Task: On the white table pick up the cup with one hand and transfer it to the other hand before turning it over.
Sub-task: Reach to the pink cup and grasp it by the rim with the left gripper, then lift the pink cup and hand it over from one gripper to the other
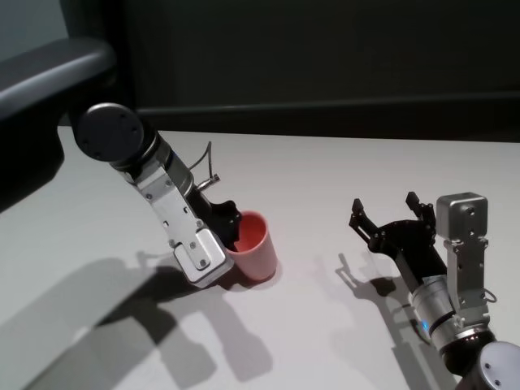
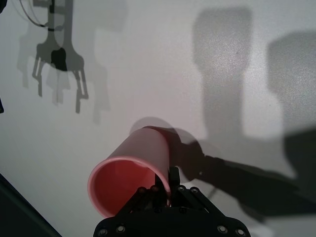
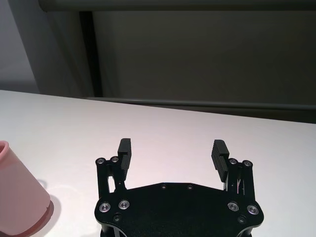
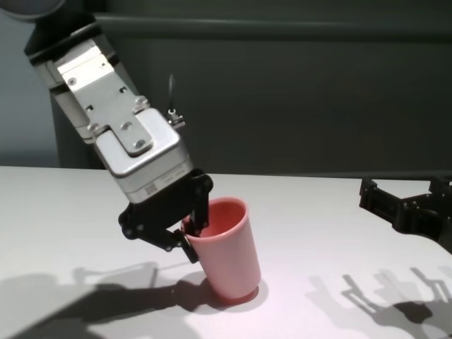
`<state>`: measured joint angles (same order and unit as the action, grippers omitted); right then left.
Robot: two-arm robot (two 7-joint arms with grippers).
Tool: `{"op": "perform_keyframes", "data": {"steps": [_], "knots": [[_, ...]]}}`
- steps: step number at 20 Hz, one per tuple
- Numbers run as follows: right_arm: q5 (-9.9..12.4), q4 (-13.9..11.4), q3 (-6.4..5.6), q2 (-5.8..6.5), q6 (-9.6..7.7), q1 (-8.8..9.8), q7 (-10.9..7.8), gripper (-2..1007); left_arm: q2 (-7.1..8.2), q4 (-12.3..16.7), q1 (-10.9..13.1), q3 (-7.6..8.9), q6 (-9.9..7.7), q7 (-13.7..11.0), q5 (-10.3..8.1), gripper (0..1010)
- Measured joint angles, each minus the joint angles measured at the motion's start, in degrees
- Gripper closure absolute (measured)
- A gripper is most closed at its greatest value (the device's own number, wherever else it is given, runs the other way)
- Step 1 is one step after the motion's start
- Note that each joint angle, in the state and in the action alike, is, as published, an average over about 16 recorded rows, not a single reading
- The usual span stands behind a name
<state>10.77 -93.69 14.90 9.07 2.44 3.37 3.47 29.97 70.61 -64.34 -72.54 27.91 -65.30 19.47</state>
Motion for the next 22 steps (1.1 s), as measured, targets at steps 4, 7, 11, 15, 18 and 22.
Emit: {"op": "perform_keyframes", "data": {"steps": [4, 7, 11, 15, 18, 22], "knots": [[0.0, 0.0, 0.0, 0.0, 0.0, 0.0, 0.0, 3, -0.06, -0.3, 0.0, -0.2, -0.16, 0.6, -0.51, 929], [0.0, 0.0, 0.0, 0.0, 0.0, 0.0, 0.0, 3, 0.01, -0.4, 0.2, -0.04, -0.53, 1.2, -1.19, 953], [0.0, 0.0, 0.0, 0.0, 0.0, 0.0, 0.0, 3, 0.5, -0.3, 0.8, 0.89, -1.55, 2.1, -2.75, 959], [0.0, 0.0, 0.0, 0.0, 0.0, 0.0, 0.0, 3, 1.35, 0.0, 1.6, 2.6, -3.0, 3.2, -4.76, 960], [0.0, 0.0, 0.0, 0.0, 0.0, 0.0, 0.0, 3, 2.18, 0.4, 2.4, 4.41, -4.24, 4.4, -6.64, 960], [0.0, 0.0, 0.0, 0.0, 0.0, 0.0, 0.0, 3, 3.4, 0.8, 3.6, 7.52, -5.74, 6.2, -9.9, 960]]}}
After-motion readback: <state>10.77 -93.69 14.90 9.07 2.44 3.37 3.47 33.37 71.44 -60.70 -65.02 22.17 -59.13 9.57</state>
